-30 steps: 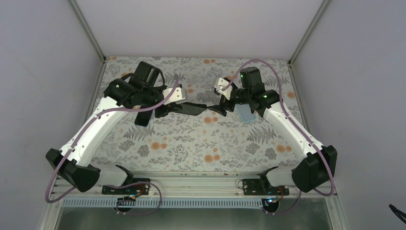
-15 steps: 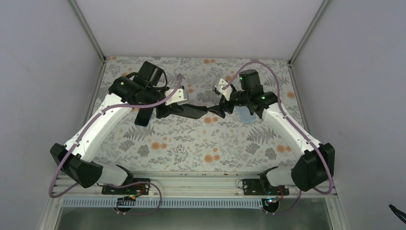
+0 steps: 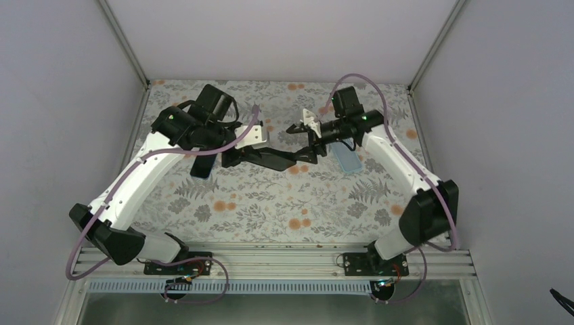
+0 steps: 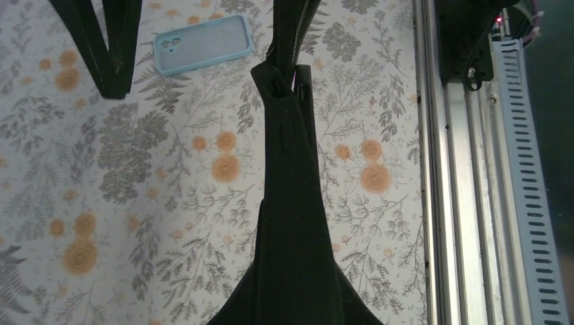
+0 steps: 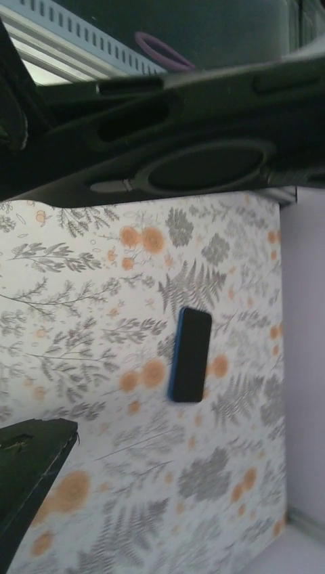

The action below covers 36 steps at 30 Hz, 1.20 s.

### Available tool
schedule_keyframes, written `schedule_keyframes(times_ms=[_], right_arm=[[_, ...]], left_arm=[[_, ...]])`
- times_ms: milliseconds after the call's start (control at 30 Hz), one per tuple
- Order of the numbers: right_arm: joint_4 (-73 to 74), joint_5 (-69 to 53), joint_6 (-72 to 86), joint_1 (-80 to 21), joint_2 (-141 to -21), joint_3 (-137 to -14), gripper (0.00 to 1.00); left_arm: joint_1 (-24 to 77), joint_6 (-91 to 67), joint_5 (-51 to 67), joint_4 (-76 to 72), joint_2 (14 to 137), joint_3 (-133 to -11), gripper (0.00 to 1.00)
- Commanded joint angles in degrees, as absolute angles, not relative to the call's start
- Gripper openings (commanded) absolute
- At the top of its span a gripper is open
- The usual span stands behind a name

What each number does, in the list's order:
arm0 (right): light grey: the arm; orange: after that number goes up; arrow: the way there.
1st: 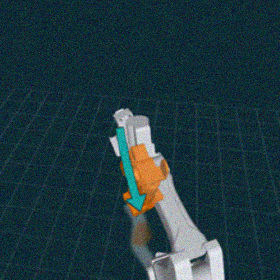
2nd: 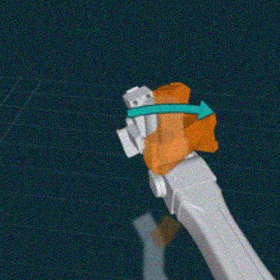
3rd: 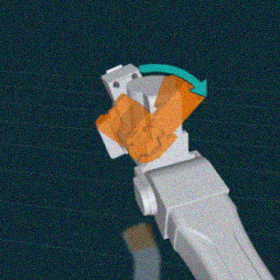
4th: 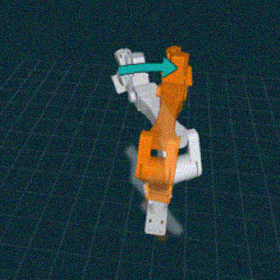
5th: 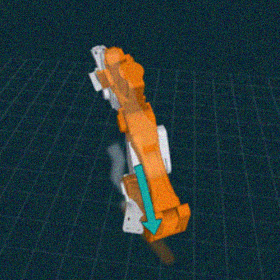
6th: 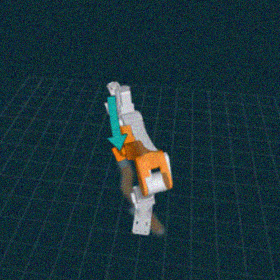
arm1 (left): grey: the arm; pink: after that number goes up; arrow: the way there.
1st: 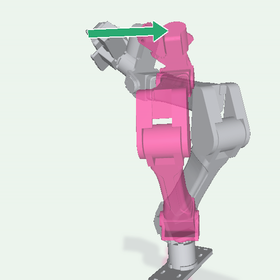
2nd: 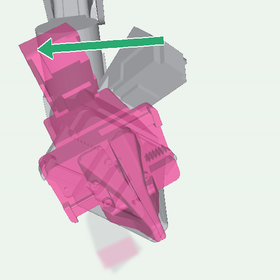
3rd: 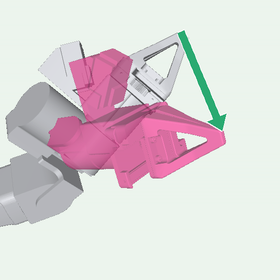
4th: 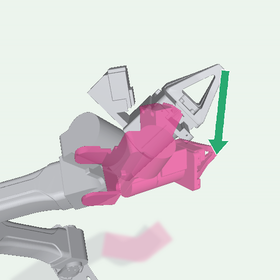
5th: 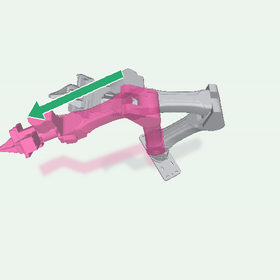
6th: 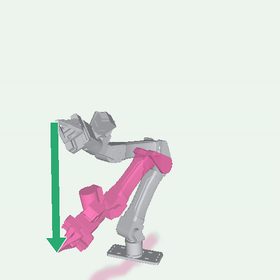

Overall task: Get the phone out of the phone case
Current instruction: Remove the phone case from the phone.

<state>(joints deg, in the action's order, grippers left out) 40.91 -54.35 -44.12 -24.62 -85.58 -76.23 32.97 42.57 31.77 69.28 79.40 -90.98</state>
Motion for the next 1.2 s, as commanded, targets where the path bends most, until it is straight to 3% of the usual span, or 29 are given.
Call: schedule_keyframes(times_ms=[0, 100, 167, 833, 1167], right_arm=[[58.56, -72.72, -58.61, -28.16, -93.12, -86.37, 0.91], [73.32, -76.63, -67.97, -29.85, -100.88, -94.25, 0.81], [73.73, -77.49, -67.88, -31.52, -102.15, -94.86, 0.73], [73.71, -80.54, -63.2, -44.5, -103.4, -100.36, 0.67], [73.74, -82.65, -58.21, -47.01, -104.88, -102.85, 0.51]], left_arm=[[34.64, 39.21, 29.27, 52.08, 78.36, -94.7, 0.02], [34.61, 37.23, 23.4, 44.31, 77.16, -93.33, 0.02], [34.46, 36.55, 20.83, 40.99, 77.4, -92.95, 0.02], [34.04, 34.73, 10.88, 17.58, 81.67, -87.98, 0.02], [34.02, 32.98, 6.15, 11.09, 86.74, -92.48, 0.02]])
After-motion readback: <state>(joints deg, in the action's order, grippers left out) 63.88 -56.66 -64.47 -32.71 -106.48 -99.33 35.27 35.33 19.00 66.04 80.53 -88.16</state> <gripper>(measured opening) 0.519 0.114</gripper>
